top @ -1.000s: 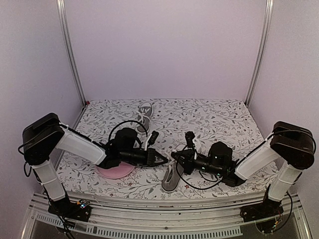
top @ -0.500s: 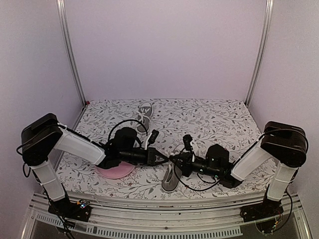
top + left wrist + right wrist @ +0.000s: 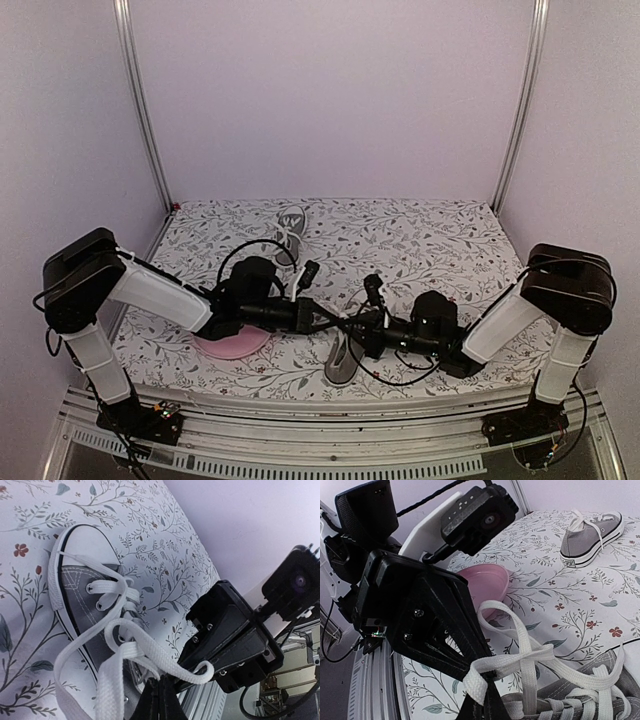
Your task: Tie the shoes
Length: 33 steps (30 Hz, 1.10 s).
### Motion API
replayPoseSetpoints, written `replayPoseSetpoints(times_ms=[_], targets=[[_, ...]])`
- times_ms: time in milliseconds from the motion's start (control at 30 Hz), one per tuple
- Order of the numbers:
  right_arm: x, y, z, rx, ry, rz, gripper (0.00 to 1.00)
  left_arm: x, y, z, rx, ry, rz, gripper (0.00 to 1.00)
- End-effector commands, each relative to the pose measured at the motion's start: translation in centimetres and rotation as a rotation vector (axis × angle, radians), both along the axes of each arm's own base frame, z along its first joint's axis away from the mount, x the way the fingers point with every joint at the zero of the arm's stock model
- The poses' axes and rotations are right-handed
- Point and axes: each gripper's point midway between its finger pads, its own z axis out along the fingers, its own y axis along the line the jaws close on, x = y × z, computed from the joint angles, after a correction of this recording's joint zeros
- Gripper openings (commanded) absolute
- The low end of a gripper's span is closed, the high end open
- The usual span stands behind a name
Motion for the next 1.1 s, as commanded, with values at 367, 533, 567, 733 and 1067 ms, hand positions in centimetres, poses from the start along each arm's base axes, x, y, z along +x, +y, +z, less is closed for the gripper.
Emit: replayPoseSetpoints(times_ms=[367, 533, 567, 733, 1067], targets=[[2.2, -0.4, -3.2, -0.088, 0.13, -0.035, 0.02, -1.3, -0.6, 2.6, -0.052, -0.086, -0.04, 0.0], [2.5, -0.7, -3.9, -0.114, 0.157, -0.034, 0.02, -1.3, -0.5, 2.6, -0.045, -0.093, -0.032, 0.0], [2.6, -0.7, -4.1, -0.128, 0.162, -0.029, 0.02, -1.2, -0.5, 2.6, -0.046, -0.096, -0.031, 0.0], [1.6, 0.1, -3.8, -0.129, 0.148, 0.058, 0.02, -1.1, -0.9, 2.7, -0.043, -0.104, -0.039, 0.0], [-2.0, 1.7, -1.3, -0.043, 0.122, 0.332, 0.02, 0.5, -0.7, 1.8, 0.04, -0.095, 0.035, 0.0]])
